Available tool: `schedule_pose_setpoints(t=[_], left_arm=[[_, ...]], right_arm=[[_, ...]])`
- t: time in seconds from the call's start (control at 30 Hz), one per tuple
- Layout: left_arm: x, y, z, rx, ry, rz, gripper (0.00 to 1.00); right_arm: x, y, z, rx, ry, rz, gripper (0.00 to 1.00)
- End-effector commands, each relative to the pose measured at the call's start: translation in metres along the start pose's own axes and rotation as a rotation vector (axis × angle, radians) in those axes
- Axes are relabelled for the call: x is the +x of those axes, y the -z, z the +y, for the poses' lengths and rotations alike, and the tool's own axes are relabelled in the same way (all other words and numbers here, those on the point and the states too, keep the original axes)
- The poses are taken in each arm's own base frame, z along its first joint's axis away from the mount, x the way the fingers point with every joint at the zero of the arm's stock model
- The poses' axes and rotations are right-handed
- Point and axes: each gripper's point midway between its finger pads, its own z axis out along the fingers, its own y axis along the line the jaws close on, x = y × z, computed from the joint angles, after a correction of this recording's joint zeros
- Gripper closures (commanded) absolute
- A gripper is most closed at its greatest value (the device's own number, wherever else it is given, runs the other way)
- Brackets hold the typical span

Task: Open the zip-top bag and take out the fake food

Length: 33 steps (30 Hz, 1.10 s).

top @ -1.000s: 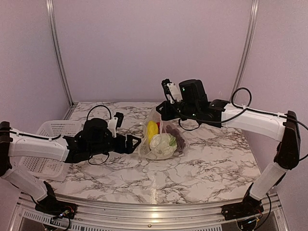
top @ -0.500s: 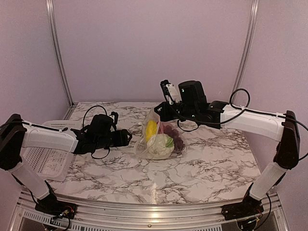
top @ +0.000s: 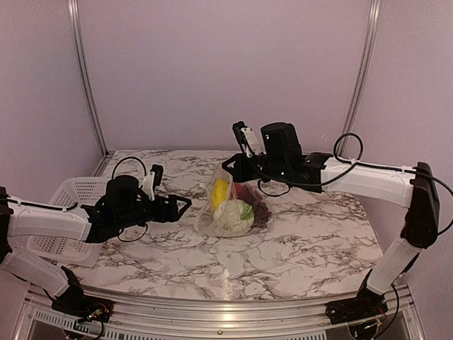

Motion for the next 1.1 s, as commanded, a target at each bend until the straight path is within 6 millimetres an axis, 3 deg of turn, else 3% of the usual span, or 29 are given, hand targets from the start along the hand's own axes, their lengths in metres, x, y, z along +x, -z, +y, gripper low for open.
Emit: schedule_pose_setpoints(t=[0.0,0.2,0.33,0.47,0.6,0.77,0.93,1.07], left_arm=[[-0.005,-0.016,-0.033,0.120,-0.061,0.009,0.10],[0.018,-0.054,-0.030,0.058,-0.091,0.130,0.12],[0.028,-0.065,0.013,-0.147,-0.061,0.179,0.23],[0.034,-0.057,0.060,-0.277,0.050,0.183,0.37],[0.032,-0.049,0.081,-0.325,0.106,0.160,0.48],[0.019,-0.041,0.059,-0.201,0.081,0.104,0.43],[-0.019,-0.001,0.013,0.014,0.005,-0.065,0.27],[-0.025,0.018,-0.010,0.115,-0.108,-0.085,0.20]], right_arm=[[-0.007,-0.006,0.014,-0.059,-0.007,-0.029,1.00],[-0.013,-0.005,0.019,-0.076,-0.003,-0.044,1.00],[-0.013,-0.003,0.019,-0.076,0.002,-0.039,1.00],[-0.010,-0.001,0.016,-0.063,0.002,-0.037,1.00],[-0.001,-0.005,0.013,-0.064,0.001,-0.017,1.00],[0.012,-0.019,0.014,-0.094,-0.003,0.018,1.00],[0.033,-0.038,0.014,-0.123,-0.019,0.076,1.00],[0.045,-0.047,0.014,-0.143,-0.029,0.108,1.00]])
